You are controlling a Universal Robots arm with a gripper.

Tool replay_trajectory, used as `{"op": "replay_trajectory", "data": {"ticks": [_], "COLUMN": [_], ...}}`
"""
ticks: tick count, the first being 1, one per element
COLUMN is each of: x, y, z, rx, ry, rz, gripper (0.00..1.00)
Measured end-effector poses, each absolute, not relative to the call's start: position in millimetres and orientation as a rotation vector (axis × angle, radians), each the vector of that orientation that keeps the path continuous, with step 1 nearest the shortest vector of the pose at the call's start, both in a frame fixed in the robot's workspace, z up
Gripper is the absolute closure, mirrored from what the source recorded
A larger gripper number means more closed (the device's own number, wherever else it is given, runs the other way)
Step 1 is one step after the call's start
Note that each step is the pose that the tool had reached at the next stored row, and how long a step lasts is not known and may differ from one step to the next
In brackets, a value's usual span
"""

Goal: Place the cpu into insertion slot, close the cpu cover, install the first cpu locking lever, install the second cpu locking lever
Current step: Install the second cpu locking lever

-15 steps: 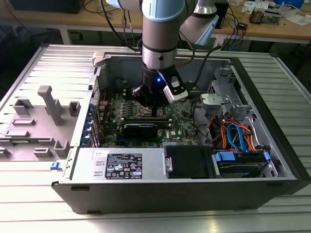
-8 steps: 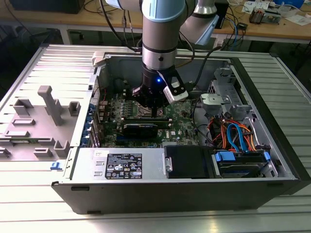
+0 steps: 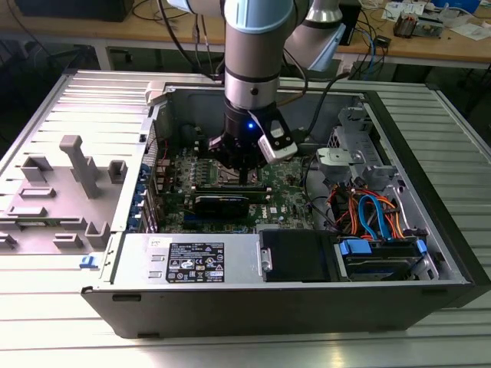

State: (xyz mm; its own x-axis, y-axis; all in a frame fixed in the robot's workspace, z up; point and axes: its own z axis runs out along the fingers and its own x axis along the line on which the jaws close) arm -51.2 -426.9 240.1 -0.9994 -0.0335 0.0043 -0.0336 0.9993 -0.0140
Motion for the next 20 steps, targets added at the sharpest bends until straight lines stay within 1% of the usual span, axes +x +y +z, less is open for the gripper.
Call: {"op": "replay_trajectory", "data": {"ticks": [9,14,20], "x": [-58,-73,-78], "y": [-428,-429,-429], "z": [240,240,238], "rx": [0.055,0.061,0.062], "ry": [-3.126,-3.126,-3.125], "rz": [-0.02,-0.06,-0.066], "gripper": [0.89,0.89,0.89]}}
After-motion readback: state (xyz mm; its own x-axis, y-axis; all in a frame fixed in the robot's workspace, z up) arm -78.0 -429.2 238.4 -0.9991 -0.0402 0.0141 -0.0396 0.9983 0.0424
